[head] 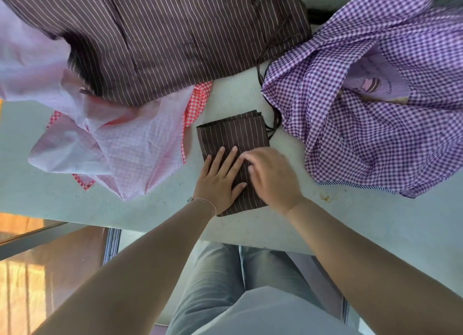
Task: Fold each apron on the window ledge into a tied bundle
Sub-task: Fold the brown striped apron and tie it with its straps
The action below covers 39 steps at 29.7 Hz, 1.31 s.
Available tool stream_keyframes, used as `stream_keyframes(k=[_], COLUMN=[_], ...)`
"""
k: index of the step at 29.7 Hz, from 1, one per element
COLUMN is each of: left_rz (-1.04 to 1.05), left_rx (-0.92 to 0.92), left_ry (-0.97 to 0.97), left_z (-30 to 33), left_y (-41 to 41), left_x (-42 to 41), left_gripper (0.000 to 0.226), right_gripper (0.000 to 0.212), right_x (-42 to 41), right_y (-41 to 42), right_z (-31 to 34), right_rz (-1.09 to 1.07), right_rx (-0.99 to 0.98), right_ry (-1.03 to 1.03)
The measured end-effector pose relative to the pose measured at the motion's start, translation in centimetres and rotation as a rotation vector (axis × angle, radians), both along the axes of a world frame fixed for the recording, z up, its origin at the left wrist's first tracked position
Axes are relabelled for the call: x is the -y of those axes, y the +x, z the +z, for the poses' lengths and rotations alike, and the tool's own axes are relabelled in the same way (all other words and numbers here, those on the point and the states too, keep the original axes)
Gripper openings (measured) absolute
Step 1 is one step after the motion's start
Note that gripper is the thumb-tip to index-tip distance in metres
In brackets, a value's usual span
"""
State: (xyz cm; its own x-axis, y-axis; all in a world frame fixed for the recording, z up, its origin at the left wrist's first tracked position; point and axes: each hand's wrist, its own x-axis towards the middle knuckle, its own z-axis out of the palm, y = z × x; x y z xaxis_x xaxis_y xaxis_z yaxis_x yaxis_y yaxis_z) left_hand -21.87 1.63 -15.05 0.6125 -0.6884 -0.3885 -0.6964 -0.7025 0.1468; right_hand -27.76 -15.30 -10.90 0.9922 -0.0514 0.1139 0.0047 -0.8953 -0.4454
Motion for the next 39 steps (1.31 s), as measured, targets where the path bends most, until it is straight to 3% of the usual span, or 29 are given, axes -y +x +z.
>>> stream_keyframes(k=[2, 5, 7, 11, 17, 25, 30, 32, 34, 36, 39], left_rz=[-0.062, -0.244, -0.334, -0.320, -0.157, -0.200, -0.004, 0.167, 0.392, 0.553, 0.773], left_rx=[-0.006, 0.006, -0.002, -0.040, -0.105, -0.178, -0.163, -0.181, -0.149, -0.103, -0.198], left_ry=[-0.038, -0.092, -0.151, -0.203, -0.160, -0.065, -0.325, -0.437, -0.578, -0.650, -0.644], left_z=[-0.1, -0.4, -0.5, -0.3, 0.2, 1.1, 1.3, 1.6, 2.4, 3.3, 4.1], left_y=[0.6, 1.9, 2.6, 2.4, 3.0, 4.2, 3.0, 2.3, 1.3, 0.2, -0.8], left_x=[-0.6, -2.7, -4.7, -7.0, -7.3, -7.2, -6.4, -5.8, -4.5, -3.2, -1.6], left_gripper=[0.069, 0.059, 0.053, 0.090, 0.073, 0.086, 0.093, 0.078, 0.049, 0.041, 0.040], right_gripper=[0.044, 0.064, 0.070, 0.073, 0.076, 0.088, 0.089, 0.073, 0.048, 0.048, 0.057], right_x=[-0.2, 2.7, 4.7, 6.3, 6.5, 6.6, 5.1, 4.2, 3.5, 2.4, 0.8], right_y=[-0.2, -0.7, -1.0, -1.7, -2.0, -1.5, -2.1, -2.1, -1.9, -1.7, -2.0], right_z=[-0.7, -1.8, -1.9, -2.2, -2.3, -1.4, -1.2, -0.6, -0.2, -0.1, -0.4], right_rz=[0.309, 0.266, 0.258, 0.397, 0.410, 0.496, 0.316, 0.100, -0.063, -0.138, -0.288], right_rx=[-0.218, -0.486, -0.496, -0.523, -0.519, -0.594, -0.510, -0.533, -0.459, -0.385, -0.300], right_ry=[-0.042, 0.047, 0.068, -0.074, -0.116, -0.232, -0.034, 0.175, 0.244, 0.185, 0.251])
